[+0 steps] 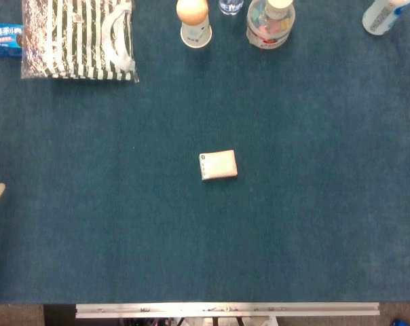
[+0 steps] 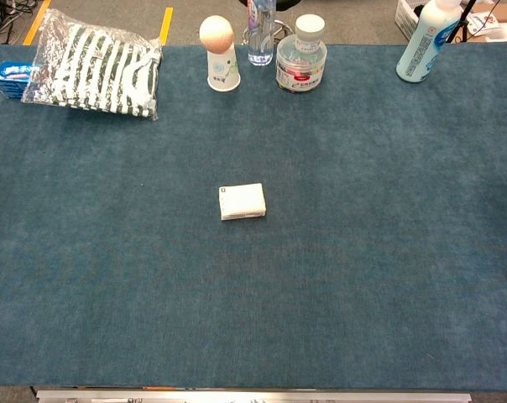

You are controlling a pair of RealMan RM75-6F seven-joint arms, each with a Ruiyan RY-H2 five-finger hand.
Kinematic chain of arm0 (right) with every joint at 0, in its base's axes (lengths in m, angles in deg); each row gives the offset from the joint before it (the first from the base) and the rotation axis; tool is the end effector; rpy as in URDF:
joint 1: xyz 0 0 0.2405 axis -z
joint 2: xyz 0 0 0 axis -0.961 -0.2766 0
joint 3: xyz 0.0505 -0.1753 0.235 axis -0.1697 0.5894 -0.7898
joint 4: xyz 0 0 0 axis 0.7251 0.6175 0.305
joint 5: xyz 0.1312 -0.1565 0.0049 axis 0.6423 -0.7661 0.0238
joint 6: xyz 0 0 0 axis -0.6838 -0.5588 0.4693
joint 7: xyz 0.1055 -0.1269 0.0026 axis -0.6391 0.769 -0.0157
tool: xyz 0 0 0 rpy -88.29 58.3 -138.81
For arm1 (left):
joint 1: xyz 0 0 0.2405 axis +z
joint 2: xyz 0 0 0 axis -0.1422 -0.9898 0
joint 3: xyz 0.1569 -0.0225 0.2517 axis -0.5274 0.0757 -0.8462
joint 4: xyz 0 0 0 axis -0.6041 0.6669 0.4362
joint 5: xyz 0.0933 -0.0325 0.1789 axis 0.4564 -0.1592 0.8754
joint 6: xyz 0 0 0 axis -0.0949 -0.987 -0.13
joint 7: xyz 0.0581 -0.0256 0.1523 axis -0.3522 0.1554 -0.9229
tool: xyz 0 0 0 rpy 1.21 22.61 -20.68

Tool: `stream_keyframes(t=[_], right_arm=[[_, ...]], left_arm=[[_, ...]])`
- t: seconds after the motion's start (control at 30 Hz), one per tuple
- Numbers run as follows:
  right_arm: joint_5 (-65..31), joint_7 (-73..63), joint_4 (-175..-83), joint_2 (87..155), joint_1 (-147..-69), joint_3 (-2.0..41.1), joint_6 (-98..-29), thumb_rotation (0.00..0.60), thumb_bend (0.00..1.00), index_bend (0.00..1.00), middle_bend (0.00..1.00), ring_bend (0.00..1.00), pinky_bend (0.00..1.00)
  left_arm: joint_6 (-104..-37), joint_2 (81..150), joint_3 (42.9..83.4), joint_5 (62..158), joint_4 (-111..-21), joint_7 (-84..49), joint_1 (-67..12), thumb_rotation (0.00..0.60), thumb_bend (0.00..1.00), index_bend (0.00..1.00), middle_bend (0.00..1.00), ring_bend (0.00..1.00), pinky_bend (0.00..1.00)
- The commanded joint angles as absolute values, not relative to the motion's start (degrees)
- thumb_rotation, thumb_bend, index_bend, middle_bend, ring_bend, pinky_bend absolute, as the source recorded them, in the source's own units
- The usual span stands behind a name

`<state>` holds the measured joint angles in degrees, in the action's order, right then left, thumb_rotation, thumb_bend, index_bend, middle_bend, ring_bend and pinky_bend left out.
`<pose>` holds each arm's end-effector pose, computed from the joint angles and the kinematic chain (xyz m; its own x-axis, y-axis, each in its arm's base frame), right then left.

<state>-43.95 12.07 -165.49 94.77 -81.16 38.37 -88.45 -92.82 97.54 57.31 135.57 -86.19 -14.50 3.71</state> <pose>-0.2867 -0.1717 0.1816 0.4781 -0.1071 0.8717 -0.8776 -0.0976 0.4693 -0.3422 0.2004 0.1749 0.3329 -0.0039 0.9429 0.9428 -0.0166 -0.3330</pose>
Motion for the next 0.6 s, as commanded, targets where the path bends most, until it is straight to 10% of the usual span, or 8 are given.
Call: stream_keyframes(t=[0.03,0.43,0.6], right_arm=[[-44.0,12.3,-165.3,95.0,-80.7,37.9,-88.3,0.600,0.00,0.31,0.24,0.02,0.12],[-44.6,12.2,-164.9,95.3,-79.5,36.0,-87.3,0.600,0.00,0.31,0.24,0.02,0.12],[-45.8,11.8,-165.4,95.7,-79.5,34.5,-87.7,0.600,0.00,0.31,0.25,0.02,0.12]], left_arm=[[-92.7,97.6,57.3,135.5,-86.1,-14.4,3.7,0.600,0.14,0.55,0.36,0.15,0.42],[-92.7,98.7,56.7,136.7,-85.6,-15.3,3.5,0.600,0.14,0.55,0.34,0.16,0.41],[-94.4,100.8,55.6,138.4,-86.6,-21.1,4.4,0.600,0.14,0.53,0.31,0.15,0.16]])
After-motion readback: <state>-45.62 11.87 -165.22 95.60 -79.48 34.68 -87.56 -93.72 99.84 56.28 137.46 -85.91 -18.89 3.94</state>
